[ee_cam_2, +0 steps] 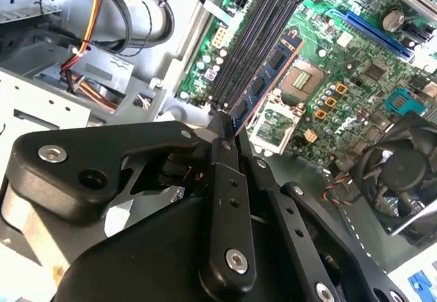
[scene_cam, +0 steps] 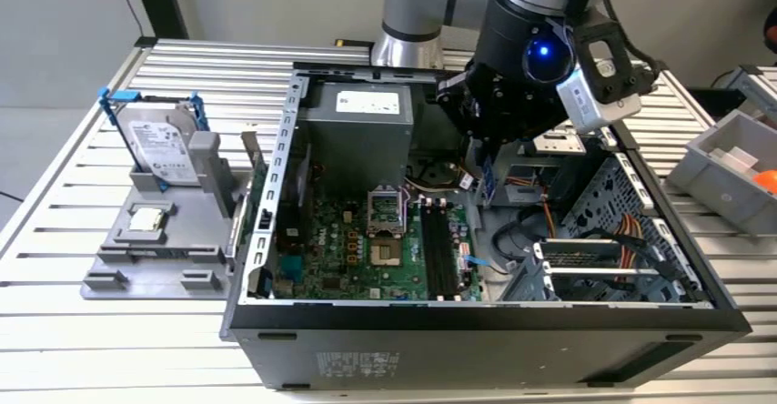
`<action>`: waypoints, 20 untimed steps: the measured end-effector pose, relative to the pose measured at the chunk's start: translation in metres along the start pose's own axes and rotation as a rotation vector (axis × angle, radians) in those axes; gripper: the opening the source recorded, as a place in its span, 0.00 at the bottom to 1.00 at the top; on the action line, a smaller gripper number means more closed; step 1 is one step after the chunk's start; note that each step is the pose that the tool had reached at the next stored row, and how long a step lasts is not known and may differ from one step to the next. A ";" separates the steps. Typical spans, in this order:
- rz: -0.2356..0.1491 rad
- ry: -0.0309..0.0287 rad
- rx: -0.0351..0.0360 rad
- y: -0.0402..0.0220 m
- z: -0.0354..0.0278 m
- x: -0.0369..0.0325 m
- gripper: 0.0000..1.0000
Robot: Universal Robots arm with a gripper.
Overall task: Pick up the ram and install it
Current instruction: 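Insert the ram into the slot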
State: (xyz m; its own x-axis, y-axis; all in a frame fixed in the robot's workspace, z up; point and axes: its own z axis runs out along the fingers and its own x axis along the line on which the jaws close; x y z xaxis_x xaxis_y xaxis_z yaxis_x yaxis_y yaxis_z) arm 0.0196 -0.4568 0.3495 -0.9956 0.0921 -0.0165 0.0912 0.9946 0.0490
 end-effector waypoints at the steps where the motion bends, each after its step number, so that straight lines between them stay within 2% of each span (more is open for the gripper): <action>1: 0.000 0.0000 0.0000 -0.0001 0.0016 0.0000 0.00; 15: 0.000 -0.0001 0.0009 -0.0019 0.0265 0.0005 0.00; 20: 0.000 0.0013 0.0026 -0.0024 0.0294 0.0005 0.00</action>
State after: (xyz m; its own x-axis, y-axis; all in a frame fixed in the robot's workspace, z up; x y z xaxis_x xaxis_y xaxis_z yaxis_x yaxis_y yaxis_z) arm 0.0195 -0.4578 0.3201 -0.9956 0.0919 -0.0152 0.0912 0.9948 0.0464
